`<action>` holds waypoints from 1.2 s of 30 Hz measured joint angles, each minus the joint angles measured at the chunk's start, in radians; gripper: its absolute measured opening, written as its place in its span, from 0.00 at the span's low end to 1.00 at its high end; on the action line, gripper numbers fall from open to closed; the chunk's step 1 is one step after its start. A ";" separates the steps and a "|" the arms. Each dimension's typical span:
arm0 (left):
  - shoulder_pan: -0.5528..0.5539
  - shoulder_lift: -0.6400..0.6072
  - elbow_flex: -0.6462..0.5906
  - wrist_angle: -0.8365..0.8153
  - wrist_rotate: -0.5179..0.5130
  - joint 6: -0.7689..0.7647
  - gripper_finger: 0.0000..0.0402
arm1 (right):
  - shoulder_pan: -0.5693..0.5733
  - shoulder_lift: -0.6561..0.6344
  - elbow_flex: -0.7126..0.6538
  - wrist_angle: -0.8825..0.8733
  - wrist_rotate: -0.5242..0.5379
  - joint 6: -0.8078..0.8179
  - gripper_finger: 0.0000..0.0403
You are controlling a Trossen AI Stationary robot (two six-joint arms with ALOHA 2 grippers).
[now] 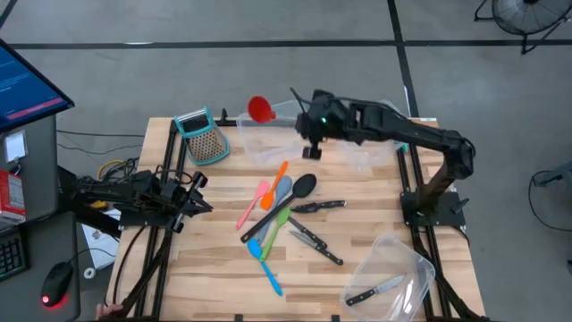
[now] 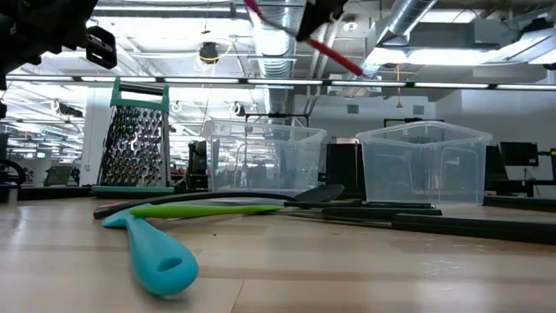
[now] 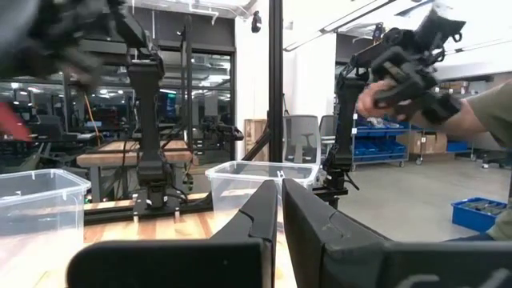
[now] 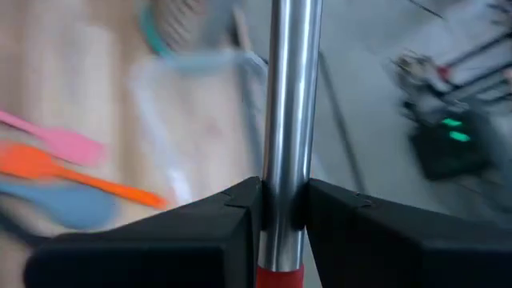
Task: Pick & Place Kitchen Items
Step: Put the bottom red serving spoon into the top left transparent bin
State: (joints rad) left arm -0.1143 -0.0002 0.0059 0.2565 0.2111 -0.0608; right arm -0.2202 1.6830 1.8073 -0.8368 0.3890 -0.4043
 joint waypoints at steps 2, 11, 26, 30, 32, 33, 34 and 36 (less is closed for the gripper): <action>0.000 0.000 0.000 0.000 0.000 0.000 0.02 | -0.038 0.035 0.009 0.002 0.060 -0.058 0.15; 0.000 0.000 0.000 0.000 0.000 0.000 0.02 | -0.110 0.221 0.011 -0.012 0.321 -0.319 0.15; 0.000 0.000 0.000 0.000 0.000 0.000 0.02 | -0.094 0.282 0.012 -0.118 0.403 -0.359 0.15; 0.000 0.000 0.000 0.000 0.000 0.000 0.02 | -0.101 0.284 0.012 -0.129 0.398 -0.362 0.15; 0.000 0.000 0.000 0.000 0.000 0.000 0.02 | -0.103 0.290 0.012 -0.125 0.399 -0.362 0.16; 0.000 0.000 0.000 0.000 0.000 0.000 0.02 | -0.103 0.297 0.013 -0.123 0.399 -0.362 0.16; 0.000 0.000 0.000 0.000 0.000 0.000 0.02 | -0.103 0.302 0.013 -0.125 0.398 -0.358 0.16; 0.000 0.000 0.000 0.000 0.000 0.000 0.02 | -0.103 0.306 0.010 -0.132 0.394 -0.349 0.17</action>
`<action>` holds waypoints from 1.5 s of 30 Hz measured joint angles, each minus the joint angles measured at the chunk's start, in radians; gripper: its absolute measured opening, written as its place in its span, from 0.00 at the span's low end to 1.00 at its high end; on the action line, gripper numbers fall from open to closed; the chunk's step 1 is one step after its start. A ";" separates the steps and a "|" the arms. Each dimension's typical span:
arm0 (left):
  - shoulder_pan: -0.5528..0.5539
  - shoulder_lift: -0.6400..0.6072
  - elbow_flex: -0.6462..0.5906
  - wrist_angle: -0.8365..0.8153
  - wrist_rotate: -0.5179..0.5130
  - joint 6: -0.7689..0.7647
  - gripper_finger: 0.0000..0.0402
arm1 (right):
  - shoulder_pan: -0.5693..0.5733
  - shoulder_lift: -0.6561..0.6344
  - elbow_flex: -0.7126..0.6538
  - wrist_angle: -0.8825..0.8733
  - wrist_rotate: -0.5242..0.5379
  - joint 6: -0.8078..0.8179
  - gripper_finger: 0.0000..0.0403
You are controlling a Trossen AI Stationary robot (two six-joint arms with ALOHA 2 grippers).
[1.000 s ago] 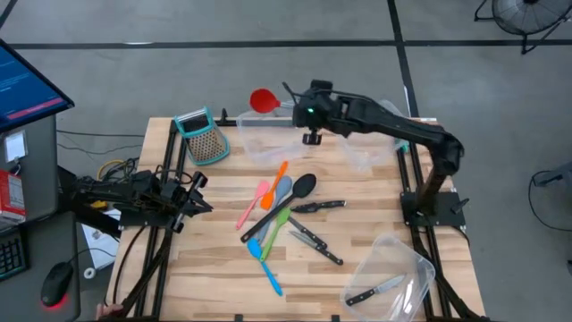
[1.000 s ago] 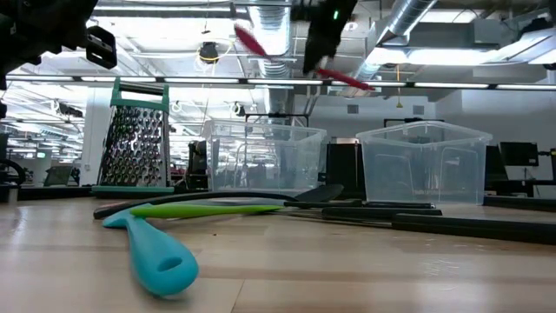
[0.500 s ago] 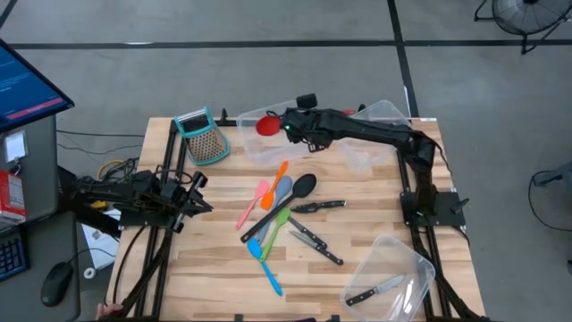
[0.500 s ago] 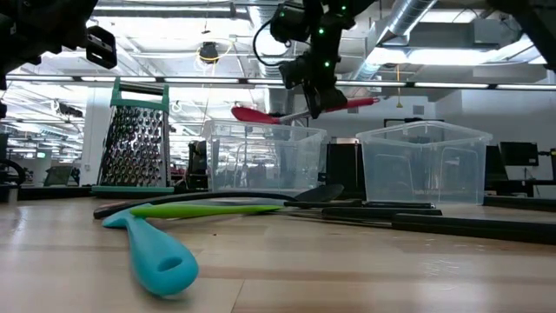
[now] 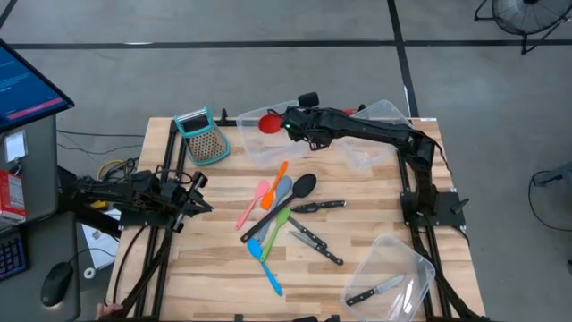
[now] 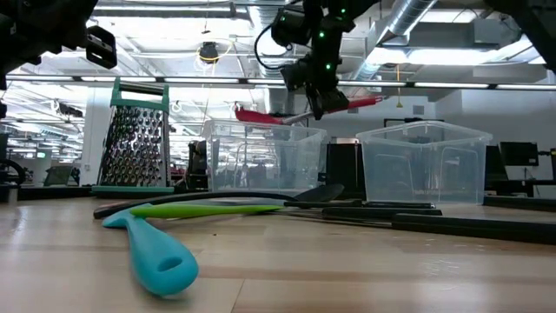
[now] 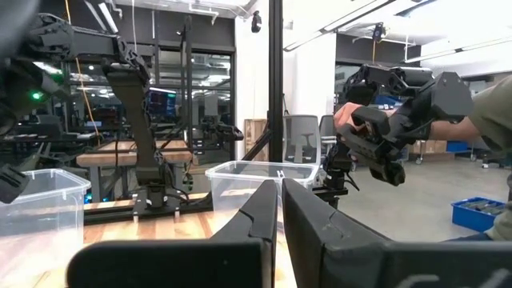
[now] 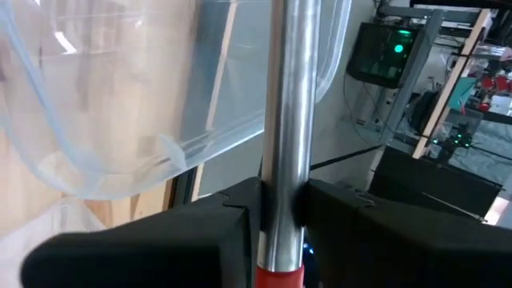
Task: Pick & Place Kitchen Items
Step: Put the bottom red serving spoon into the top left transparent bin
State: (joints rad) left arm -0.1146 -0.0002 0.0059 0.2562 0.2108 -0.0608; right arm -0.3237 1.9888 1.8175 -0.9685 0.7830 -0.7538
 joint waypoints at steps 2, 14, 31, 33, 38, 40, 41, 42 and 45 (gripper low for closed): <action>0.000 0.000 0.000 0.000 0.000 0.000 0.02 | 0.000 -0.005 0.001 0.009 -0.001 0.003 0.18; 0.000 0.000 0.000 0.000 0.000 0.000 0.02 | 0.000 -0.005 0.001 0.026 -0.077 0.037 0.29; 0.000 0.000 0.000 0.000 0.000 0.000 0.02 | 0.106 -0.014 0.319 0.034 -0.165 0.181 0.68; 0.000 0.000 0.000 0.000 0.000 0.000 0.02 | 0.135 -0.015 0.411 -0.045 -0.211 0.282 0.68; 0.000 0.000 0.000 0.000 0.000 0.000 0.02 | 0.209 -0.035 0.529 -0.254 -0.296 0.636 0.69; 0.000 0.000 0.000 0.000 0.000 0.000 0.02 | 0.232 -0.063 0.507 -0.341 -0.318 0.793 0.69; 0.000 0.000 0.000 0.000 0.000 0.000 0.02 | 0.242 -0.068 0.507 -0.389 -0.318 0.861 0.69; 0.000 0.000 0.000 0.001 0.000 0.000 0.02 | 0.254 -0.071 0.507 -0.432 -0.311 0.924 0.69; 0.000 0.000 0.000 0.001 0.000 0.000 0.02 | 0.267 -0.066 0.505 -0.552 -0.220 1.085 0.69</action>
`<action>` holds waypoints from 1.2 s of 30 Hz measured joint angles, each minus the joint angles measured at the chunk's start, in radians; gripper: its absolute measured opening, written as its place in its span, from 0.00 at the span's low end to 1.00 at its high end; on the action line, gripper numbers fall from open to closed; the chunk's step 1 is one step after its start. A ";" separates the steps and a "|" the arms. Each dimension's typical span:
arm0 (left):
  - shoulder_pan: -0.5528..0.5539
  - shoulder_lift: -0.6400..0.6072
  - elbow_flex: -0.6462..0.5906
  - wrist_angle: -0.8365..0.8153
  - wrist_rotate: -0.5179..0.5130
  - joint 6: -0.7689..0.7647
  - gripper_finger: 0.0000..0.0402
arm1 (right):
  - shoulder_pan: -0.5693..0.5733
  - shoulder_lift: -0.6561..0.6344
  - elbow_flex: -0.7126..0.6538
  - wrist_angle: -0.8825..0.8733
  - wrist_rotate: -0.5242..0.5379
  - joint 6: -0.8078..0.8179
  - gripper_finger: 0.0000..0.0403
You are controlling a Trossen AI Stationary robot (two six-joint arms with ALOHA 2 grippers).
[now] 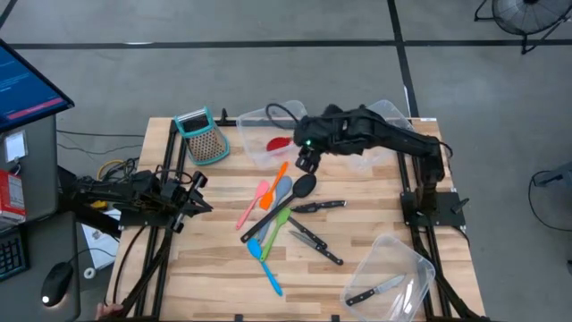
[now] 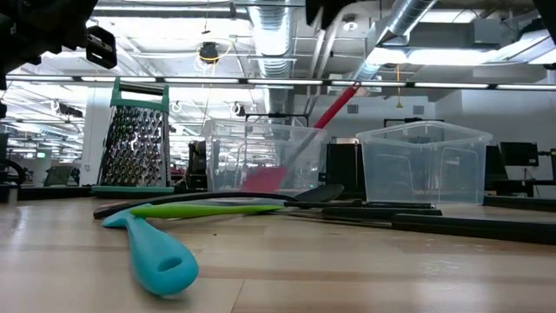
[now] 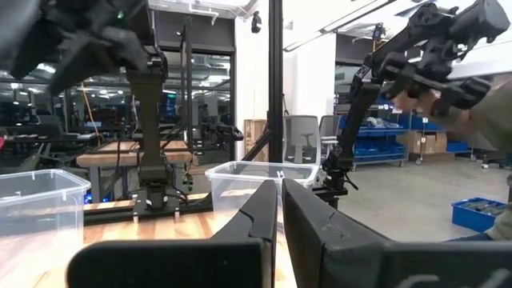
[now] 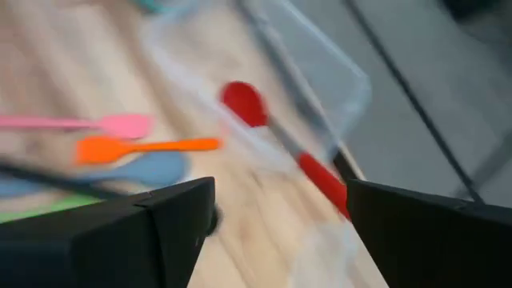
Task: Pick & Place Kitchen Items
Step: Put the bottom red serving spoon into the top left transparent bin
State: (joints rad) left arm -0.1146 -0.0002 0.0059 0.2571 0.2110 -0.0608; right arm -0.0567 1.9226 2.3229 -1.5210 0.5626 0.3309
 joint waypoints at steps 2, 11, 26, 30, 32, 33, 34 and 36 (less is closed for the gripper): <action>0.000 0.000 0.000 0.000 0.000 0.000 0.02 | -0.010 0.001 -0.001 -0.024 0.063 0.069 0.69; 0.000 0.000 0.000 0.001 0.000 0.000 0.02 | -0.219 -0.026 -0.001 -0.051 -0.091 0.260 0.69; 0.000 0.000 0.000 0.007 0.000 0.000 0.02 | -0.314 -0.109 -0.291 -0.019 -0.161 0.317 0.69; 0.000 0.000 0.000 0.008 0.000 0.000 0.02 | -0.297 -0.155 -0.415 0.107 -0.210 0.317 0.69; 0.000 0.000 0.000 0.008 0.000 0.000 0.02 | -0.298 -0.184 -0.478 0.178 -0.242 0.316 0.69; 0.000 0.000 0.000 0.009 0.000 0.000 0.02 | -0.300 -0.199 -0.514 0.213 -0.250 0.315 0.69; 0.000 0.000 0.000 0.009 0.000 0.000 0.02 | -0.300 -0.215 -0.548 0.249 -0.254 0.315 0.69; 0.000 0.000 0.000 0.011 0.000 0.000 0.02 | -0.309 -0.254 -0.616 0.324 -0.272 0.315 0.69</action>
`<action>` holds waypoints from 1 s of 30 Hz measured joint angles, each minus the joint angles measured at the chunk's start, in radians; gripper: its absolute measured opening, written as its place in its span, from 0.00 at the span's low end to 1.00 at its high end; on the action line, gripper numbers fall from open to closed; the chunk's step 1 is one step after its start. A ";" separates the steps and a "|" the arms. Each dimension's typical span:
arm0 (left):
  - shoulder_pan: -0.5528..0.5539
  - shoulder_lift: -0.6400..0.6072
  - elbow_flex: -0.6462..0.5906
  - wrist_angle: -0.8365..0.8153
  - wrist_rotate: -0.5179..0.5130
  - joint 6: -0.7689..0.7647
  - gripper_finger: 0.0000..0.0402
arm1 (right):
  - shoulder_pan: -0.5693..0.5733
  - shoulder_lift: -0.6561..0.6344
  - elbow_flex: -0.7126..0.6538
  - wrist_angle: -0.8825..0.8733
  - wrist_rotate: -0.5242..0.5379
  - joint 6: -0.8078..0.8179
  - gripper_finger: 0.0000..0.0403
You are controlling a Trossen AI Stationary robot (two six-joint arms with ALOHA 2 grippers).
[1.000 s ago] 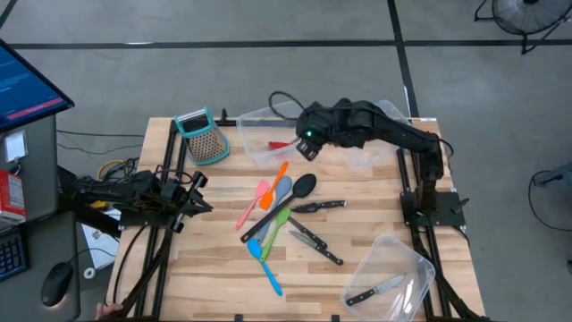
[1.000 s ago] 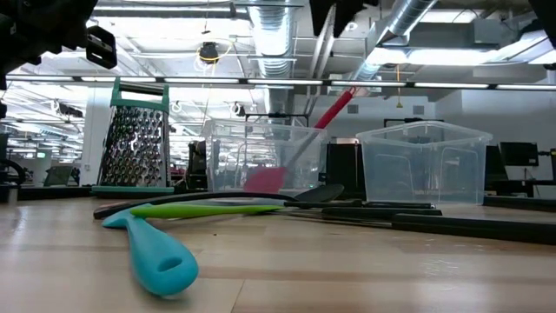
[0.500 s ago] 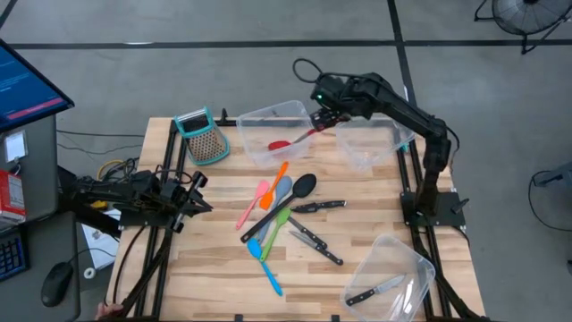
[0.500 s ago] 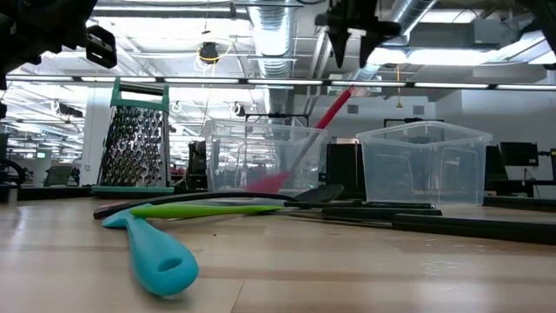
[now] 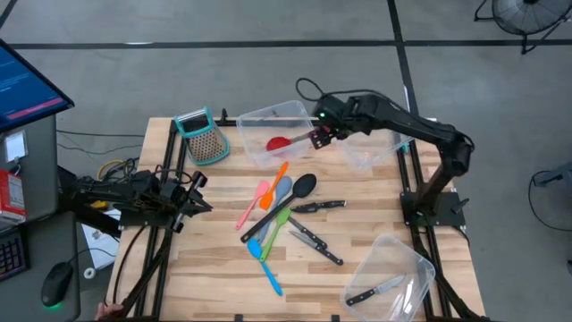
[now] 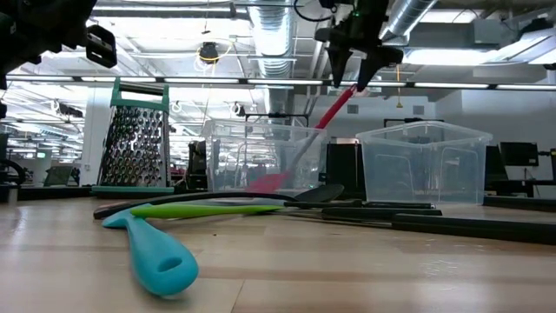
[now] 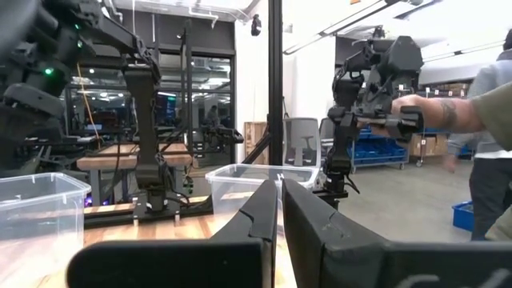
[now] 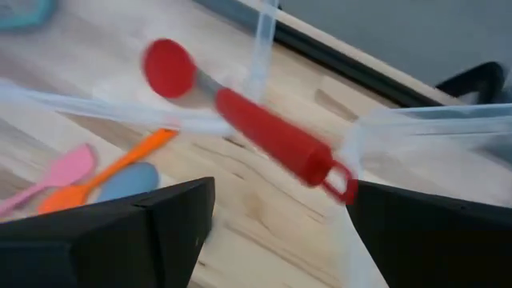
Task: Pick & Place Kitchen Items
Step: Put the bottom red serving spoon into the top left transparent bin
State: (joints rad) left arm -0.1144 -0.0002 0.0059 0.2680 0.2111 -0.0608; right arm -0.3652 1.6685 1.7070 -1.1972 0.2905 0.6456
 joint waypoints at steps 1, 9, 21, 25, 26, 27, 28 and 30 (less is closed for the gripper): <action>0.000 0.000 0.000 0.002 0.000 0.000 0.02 | -0.005 -0.021 -0.034 0.037 -0.013 0.001 0.69; 0.000 0.000 0.000 0.003 0.000 0.000 0.02 | -0.026 -0.107 -0.218 0.291 -0.039 -0.017 0.69; 0.000 0.000 0.000 0.003 0.000 0.000 0.02 | -0.035 -0.042 -0.235 0.368 -0.065 -0.061 0.57; 0.000 0.000 0.000 0.003 0.000 0.000 0.02 | -0.035 -0.044 -0.235 0.376 -0.061 -0.070 0.46; 0.000 0.000 0.000 0.003 0.000 0.000 0.02 | -0.035 -0.044 -0.235 0.376 -0.061 -0.070 0.42; 0.000 0.000 0.000 0.003 0.000 0.000 0.02 | -0.036 -0.044 -0.235 0.375 -0.061 -0.070 0.38; 0.000 0.000 0.000 0.003 0.000 0.000 0.02 | -0.038 -0.045 -0.235 0.375 -0.061 -0.070 0.35; 0.000 0.000 0.000 0.003 0.000 0.000 0.02 | -0.043 -0.046 -0.235 0.380 -0.077 -0.078 0.27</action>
State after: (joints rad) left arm -0.1145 -0.0002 0.0059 0.2710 0.2111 -0.0608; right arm -0.4080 1.6222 1.4721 -0.8174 0.2133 0.5677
